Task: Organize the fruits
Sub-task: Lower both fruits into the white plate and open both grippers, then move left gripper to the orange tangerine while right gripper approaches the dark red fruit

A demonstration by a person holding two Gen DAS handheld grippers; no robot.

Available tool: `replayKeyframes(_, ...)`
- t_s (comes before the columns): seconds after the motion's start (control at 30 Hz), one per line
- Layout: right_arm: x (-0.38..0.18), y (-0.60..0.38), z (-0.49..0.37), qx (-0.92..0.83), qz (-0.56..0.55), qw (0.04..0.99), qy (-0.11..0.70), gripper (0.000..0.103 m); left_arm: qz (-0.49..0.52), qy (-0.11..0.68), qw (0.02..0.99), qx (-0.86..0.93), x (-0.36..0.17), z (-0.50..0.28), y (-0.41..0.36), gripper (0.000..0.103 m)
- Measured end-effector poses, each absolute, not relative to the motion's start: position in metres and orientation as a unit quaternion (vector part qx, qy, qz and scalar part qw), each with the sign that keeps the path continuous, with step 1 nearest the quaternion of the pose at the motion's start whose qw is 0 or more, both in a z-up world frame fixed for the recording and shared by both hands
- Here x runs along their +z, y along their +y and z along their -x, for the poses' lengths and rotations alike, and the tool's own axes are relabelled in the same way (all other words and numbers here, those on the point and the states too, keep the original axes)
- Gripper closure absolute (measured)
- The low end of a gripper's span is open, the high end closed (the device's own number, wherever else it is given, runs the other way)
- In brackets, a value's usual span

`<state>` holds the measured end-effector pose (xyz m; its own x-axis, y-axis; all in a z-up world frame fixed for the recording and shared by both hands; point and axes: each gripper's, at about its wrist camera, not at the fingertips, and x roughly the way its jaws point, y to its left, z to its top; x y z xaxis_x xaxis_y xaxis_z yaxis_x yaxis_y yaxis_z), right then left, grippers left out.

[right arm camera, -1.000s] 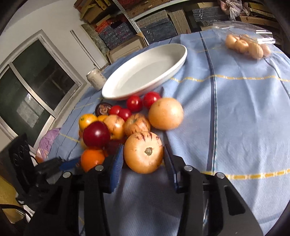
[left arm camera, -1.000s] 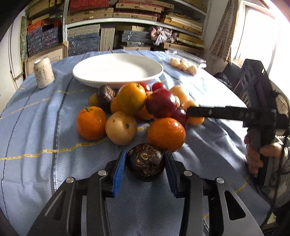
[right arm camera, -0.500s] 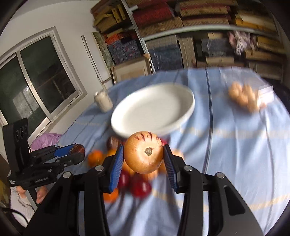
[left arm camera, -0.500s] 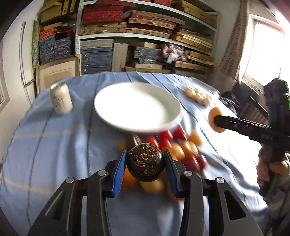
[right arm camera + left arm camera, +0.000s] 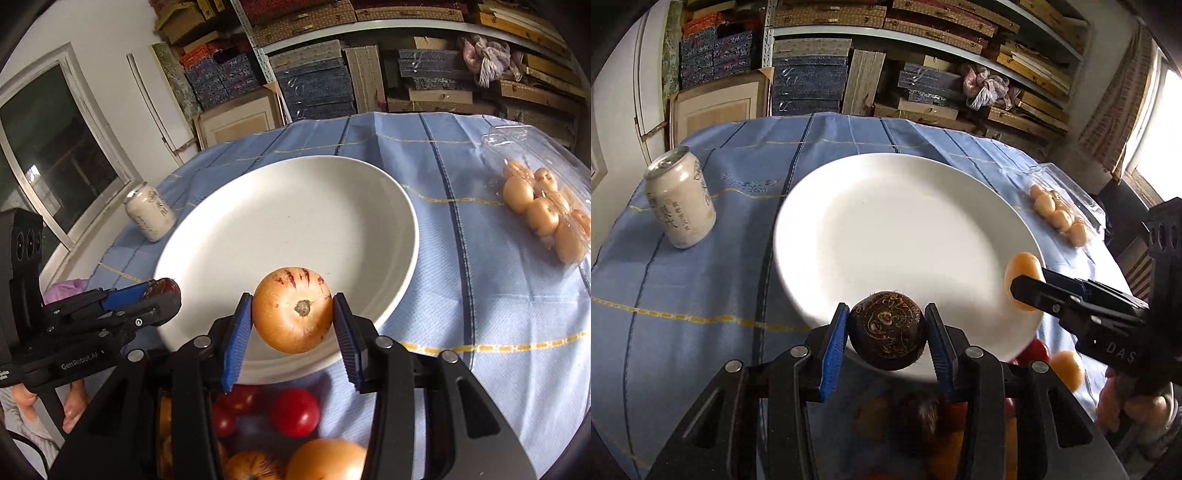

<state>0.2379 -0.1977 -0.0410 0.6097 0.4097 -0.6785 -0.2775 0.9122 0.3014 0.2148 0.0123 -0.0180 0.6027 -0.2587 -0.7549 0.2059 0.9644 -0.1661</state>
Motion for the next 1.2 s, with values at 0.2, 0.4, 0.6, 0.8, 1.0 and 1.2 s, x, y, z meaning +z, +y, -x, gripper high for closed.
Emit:
replayKeyframes(0.2, -0.032, -0.213, -0.225, 0.185, -0.086, 0.903, 0.377, 0.058, 0.047, 0.414, 0.901, -0.120, -0.011, -0.206, 0.017, 0.040)
replayKeyframes(0.4, -0.012, -0.234, -0.169, 0.187, -0.087, 0.915, 0.346, 0.049, 0.046, 0.389, 0.914, -0.106, 0.010, -0.156, 0.035, 0.039)
replayKeyframes(0.6, -0.021, -0.256, -0.101, 0.186, -0.101, 0.925, 0.315, 0.031, 0.067, 0.377, 0.920, -0.087, 0.003, -0.096, 0.057, 0.033)
replayKeyframes(0.8, -0.037, -0.261, -0.076, 0.187, -0.109, 0.924, 0.315, 0.020, 0.081, 0.379, 0.919, -0.070, -0.020, -0.068, 0.066, 0.032)
replayKeyframes(1.0, -0.038, -0.261, -0.076, 0.195, -0.108, 0.922, 0.317, 0.016, 0.068, 0.379, 0.919, -0.078, -0.028, -0.064, 0.065, 0.029)
replayKeyframes(1.2, -0.043, -0.235, -0.075, 0.230, -0.050, 0.912, 0.336, 0.017, 0.049, 0.381, 0.920, -0.072, -0.033, -0.066, 0.057, 0.021)
